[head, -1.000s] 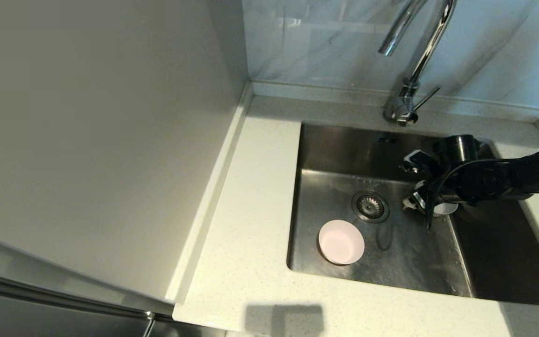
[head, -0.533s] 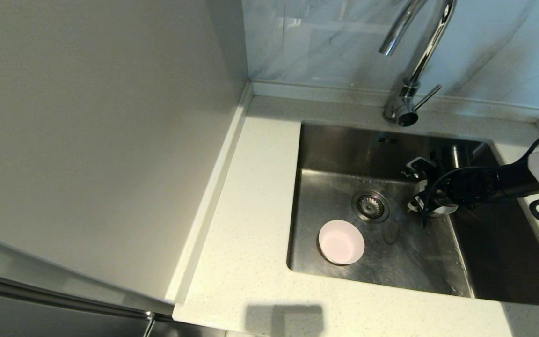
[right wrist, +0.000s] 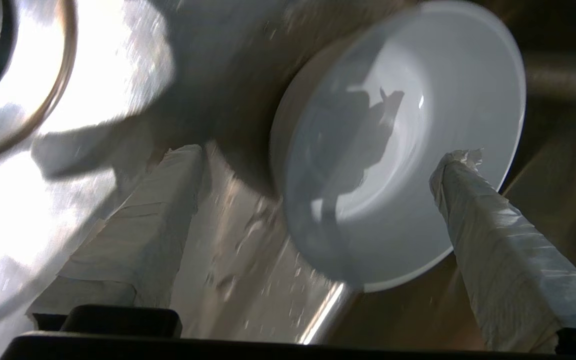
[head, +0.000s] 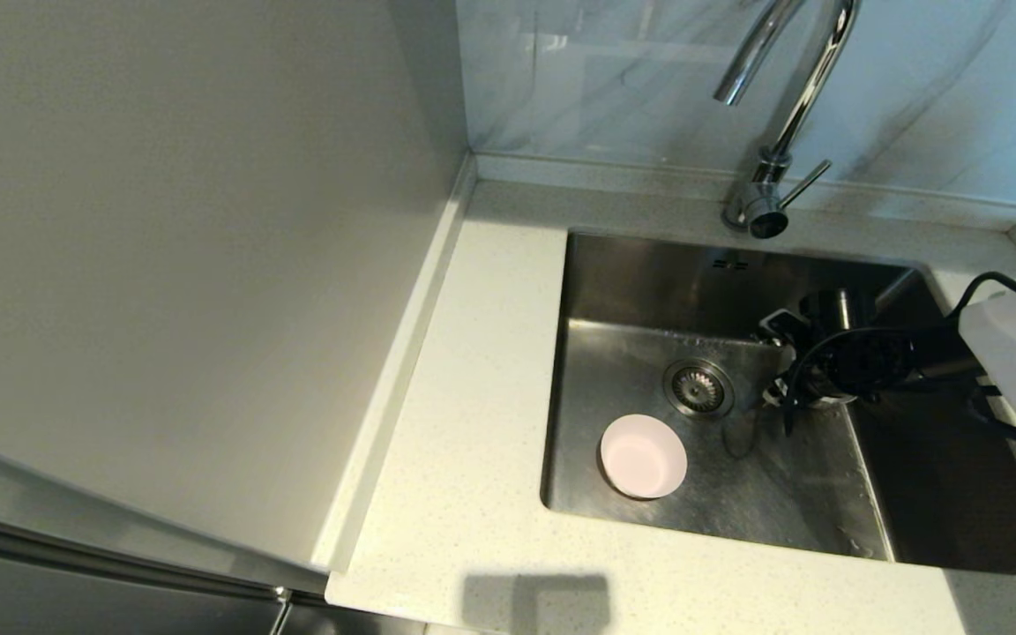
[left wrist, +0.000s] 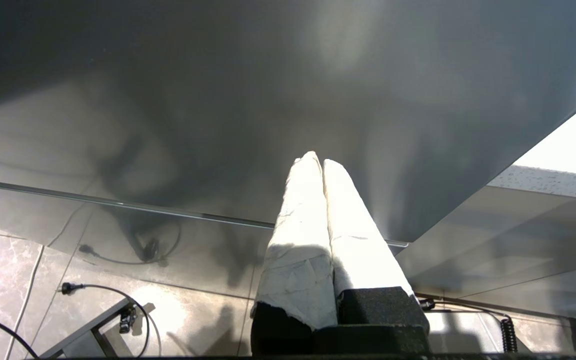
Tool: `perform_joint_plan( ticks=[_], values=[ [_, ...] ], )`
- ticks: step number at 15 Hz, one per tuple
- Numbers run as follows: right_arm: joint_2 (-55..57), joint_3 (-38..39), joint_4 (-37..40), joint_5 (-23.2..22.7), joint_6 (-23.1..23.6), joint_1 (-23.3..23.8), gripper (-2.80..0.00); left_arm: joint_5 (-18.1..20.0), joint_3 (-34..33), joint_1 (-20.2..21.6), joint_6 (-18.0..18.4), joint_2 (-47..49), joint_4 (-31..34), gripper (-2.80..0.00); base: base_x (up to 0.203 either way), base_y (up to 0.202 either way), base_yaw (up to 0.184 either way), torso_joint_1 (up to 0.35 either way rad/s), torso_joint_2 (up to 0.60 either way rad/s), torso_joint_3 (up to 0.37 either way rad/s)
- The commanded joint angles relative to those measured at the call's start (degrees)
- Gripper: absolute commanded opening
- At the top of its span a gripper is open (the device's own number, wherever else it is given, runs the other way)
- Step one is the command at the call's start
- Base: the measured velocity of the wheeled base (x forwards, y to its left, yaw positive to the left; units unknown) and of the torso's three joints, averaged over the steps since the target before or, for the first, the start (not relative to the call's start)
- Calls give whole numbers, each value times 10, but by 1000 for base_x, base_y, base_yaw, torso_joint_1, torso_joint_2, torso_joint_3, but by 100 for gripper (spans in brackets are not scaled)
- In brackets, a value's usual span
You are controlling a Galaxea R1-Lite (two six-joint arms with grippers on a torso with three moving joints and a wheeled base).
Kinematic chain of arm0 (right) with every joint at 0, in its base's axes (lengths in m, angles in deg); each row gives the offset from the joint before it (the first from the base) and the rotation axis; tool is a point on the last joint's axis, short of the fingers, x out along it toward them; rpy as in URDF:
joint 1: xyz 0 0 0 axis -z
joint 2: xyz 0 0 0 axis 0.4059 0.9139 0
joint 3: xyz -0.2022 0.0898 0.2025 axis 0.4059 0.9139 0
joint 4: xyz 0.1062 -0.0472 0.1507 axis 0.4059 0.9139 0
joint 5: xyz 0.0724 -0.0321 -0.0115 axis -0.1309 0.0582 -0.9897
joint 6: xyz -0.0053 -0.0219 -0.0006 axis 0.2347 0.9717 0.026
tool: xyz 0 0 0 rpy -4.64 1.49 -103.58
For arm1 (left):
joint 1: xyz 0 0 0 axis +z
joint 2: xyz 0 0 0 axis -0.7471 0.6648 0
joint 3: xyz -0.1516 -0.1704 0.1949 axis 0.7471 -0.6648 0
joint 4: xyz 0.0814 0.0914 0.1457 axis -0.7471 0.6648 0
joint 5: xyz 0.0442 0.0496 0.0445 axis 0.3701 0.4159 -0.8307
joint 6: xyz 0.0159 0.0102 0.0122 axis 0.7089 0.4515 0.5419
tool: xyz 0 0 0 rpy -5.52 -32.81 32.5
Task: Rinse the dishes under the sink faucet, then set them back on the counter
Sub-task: Put a bowl back to the table from the sink
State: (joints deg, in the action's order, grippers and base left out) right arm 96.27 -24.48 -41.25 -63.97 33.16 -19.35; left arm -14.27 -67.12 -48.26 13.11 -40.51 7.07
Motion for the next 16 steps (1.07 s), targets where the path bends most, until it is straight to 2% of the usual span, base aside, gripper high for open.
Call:
perform_joint_plan(
  ticks=[1,4,5,7,13,16],
  values=[
    [20,-22,0,2,2,0,0,0,0,0,0,-2,0,-280,0,0,0,0,0,0],
    [28,-30,-7,8,4,6,0,0,0,0,-1,-2,0,-280,0,0,0,0,0,0],
    [29,-30,-22,8,15,12,-280,0,0,0,-1,-2,0,-280,0,0,0,0,0,0],
    [32,-29,-39,8,37,21,-280,0,0,0,-1,-2,0,-280,0,0,0,0,0,0],
    [13,-12,-36,7,36,37,-280,0,0,0,-1,-2,0,-280,0,0,0,0,0,0],
    [-42,35,-37,2,34,41,-280,0,0,0,-1,-2,0,-280,0,0,0,0,0,0]
  ],
)
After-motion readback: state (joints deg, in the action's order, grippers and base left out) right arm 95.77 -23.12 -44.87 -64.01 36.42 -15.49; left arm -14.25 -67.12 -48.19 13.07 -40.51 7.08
